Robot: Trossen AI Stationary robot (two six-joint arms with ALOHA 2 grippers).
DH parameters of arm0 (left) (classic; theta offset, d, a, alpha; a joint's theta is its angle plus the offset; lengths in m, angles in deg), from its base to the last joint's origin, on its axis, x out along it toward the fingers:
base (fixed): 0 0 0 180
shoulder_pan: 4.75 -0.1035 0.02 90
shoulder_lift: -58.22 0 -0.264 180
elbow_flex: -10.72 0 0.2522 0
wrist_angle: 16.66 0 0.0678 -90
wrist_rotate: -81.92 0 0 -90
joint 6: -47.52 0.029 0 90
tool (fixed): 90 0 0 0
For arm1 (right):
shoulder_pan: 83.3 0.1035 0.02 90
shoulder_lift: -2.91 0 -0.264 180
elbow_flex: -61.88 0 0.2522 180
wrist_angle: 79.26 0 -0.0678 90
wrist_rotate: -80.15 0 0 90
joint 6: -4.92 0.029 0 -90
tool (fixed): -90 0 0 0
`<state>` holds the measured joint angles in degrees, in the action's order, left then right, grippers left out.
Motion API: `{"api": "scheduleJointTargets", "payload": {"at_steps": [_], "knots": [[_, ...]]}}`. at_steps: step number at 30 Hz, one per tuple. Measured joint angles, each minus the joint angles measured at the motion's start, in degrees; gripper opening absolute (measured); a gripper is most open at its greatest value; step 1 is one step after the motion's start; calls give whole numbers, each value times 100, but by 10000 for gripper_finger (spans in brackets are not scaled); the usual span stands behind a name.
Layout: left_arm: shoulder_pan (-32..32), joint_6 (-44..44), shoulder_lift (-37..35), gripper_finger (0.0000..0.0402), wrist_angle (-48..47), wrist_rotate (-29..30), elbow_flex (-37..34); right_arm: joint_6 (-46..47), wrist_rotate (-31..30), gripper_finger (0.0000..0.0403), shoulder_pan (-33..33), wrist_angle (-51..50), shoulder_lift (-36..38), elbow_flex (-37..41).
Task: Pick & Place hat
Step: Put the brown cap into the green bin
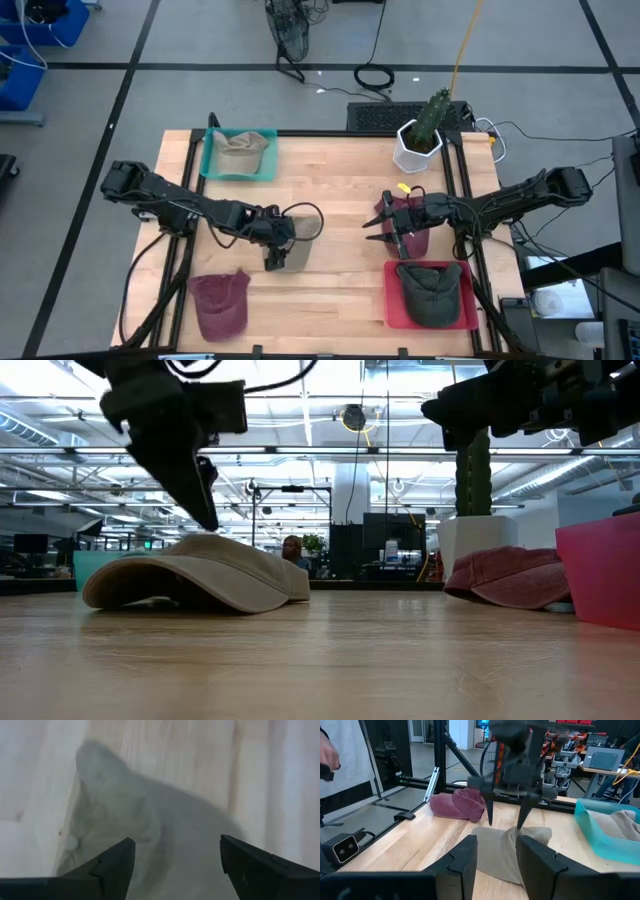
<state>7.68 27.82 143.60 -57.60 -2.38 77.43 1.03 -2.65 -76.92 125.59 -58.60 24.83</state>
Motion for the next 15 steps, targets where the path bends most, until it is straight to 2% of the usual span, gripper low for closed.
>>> {"api": "scheduleJointTargets", "payload": {"at_steps": [4,9,12,15], "knots": [[-2,61,220,291,-23,345,0,-8,2,121,0,-39,0,0],[-68,268,423,281,-54,319,0,-54,2,121,0,-116,0,0],[-136,264,481,245,-137,280,2,-136,2,120,0,-179,0,0],[-220,121,575,191,-142,272,9,-146,2,120,0,-207,-1,0]]}}
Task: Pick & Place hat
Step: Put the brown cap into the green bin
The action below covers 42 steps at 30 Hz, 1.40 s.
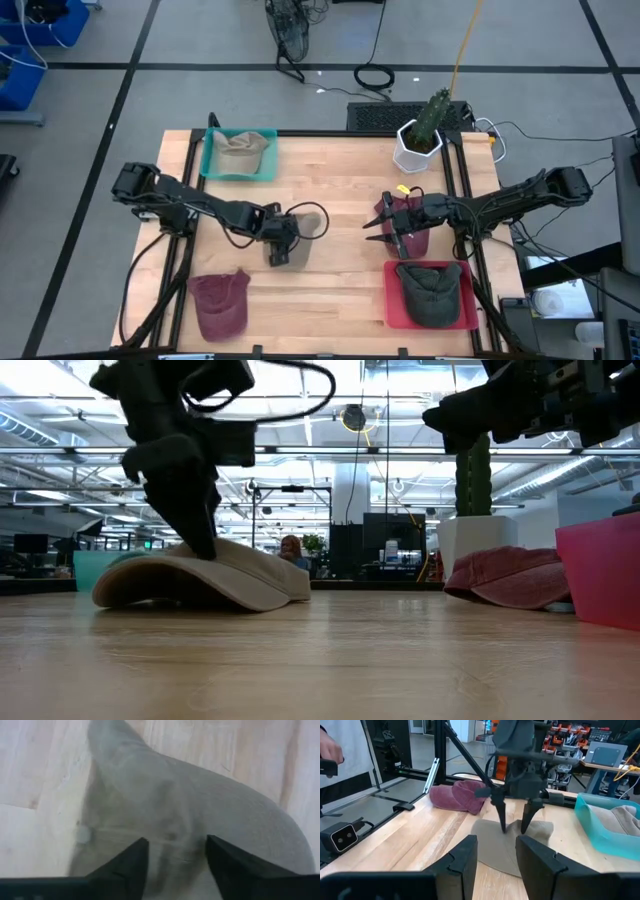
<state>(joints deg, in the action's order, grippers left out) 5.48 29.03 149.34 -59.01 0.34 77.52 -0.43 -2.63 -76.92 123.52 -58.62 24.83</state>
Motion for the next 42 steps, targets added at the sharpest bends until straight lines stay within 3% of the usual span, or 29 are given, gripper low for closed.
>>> {"api": "scheduleJointTargets", "payload": {"at_steps": [9,11,18,23,28,34,42], "knots": [[-147,25,62,29,-20,-159,2,-10,2,118,0,-39,0,0],[-167,29,-26,12,-68,-242,-2,-26,2,117,0,-38,0,0],[-109,35,-653,10,-715,-144,377,-28,6,116,0,-78,1,0],[17,165,-1208,19,-1871,771,996,-24,7,116,0,-111,0,0],[-52,1043,-1559,11,-2933,1436,1477,13,25,116,2,-76,1,-2],[-732,1975,-1718,21,-3756,1665,1674,15,28,116,13,2,1,-2],[-2250,2943,-1796,13,-4051,1819,1687,17,31,116,13,-10,1,-2]]}}
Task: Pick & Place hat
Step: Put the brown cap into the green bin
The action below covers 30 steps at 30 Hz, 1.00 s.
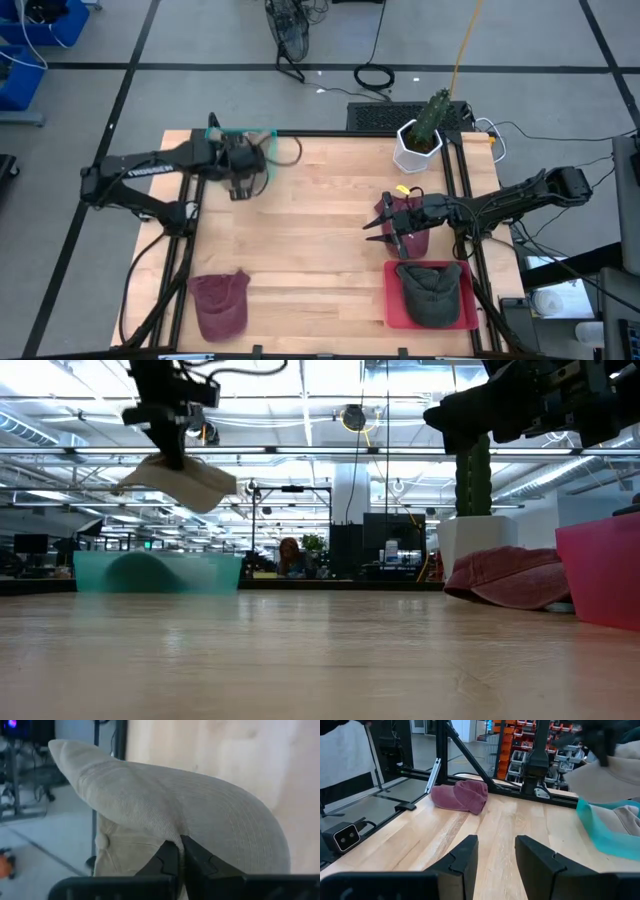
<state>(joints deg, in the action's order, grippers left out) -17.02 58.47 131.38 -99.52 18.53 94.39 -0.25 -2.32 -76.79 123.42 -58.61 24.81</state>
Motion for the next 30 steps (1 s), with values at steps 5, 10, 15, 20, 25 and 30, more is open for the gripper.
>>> {"api": "scheduleJointTargets", "payload": {"at_steps": [5,10,15,20,25,30], "knots": [[-981,952,17,10,49,-498,0,2,0,116,0,-24,0,0],[-1950,1680,25,14,236,-1436,-72,2,0,116,0,-292,0,0],[-2584,2345,31,9,749,-2124,-340,-7,0,116,0,-393,0,0],[-3104,2882,31,15,1374,-2170,-764,-166,-7,116,-2,-396,0,0],[-3594,3397,31,12,2073,-2370,-1382,-512,-30,116,-2,-335,0,0],[-3971,3579,31,13,2982,-2392,-1963,-865,-34,116,-49,-214,0,0]]}}
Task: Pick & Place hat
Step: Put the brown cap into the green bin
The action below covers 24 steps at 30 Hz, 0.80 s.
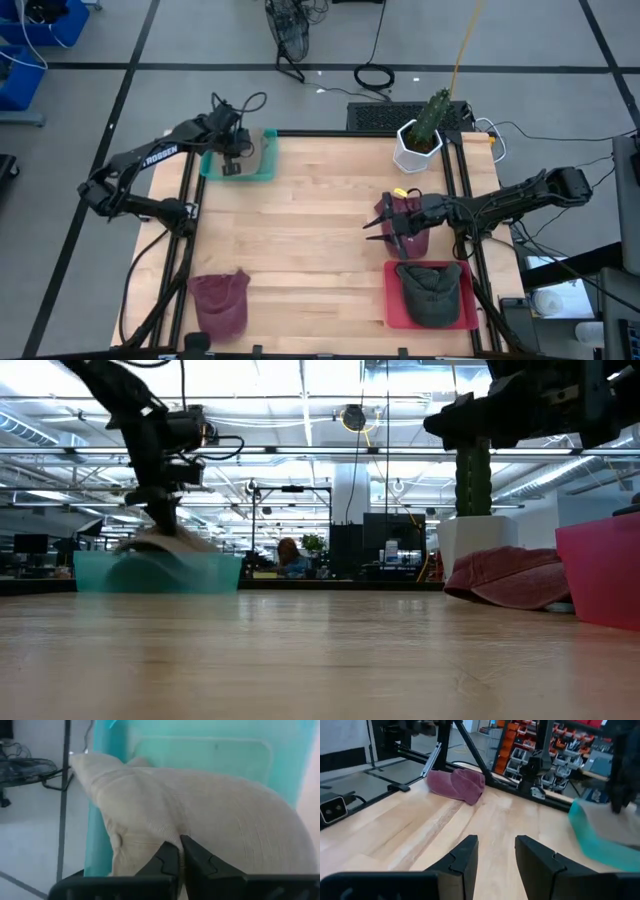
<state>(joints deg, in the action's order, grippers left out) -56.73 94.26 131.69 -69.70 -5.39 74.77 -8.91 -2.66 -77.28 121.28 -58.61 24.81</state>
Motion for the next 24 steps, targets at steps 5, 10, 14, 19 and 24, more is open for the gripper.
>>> {"api": "scheduleJointTargets", "payload": {"at_steps": [5,10,14,19,24], "knots": [[-116,224,0,37,300,-351,-301,-206,-12,116,-222,3,0,0],[-118,351,-4,40,547,-136,-479,-202,-5,116,-466,42,0,48],[-116,205,-2,41,890,151,-582,-197,4,116,-568,158,-2,207],[-17,-44,-15,41,1045,667,-584,-67,8,116,-596,454,-2,340],[272,-151,-209,42,1038,945,-584,-26,10,116,-594,492,-2,343]]}}
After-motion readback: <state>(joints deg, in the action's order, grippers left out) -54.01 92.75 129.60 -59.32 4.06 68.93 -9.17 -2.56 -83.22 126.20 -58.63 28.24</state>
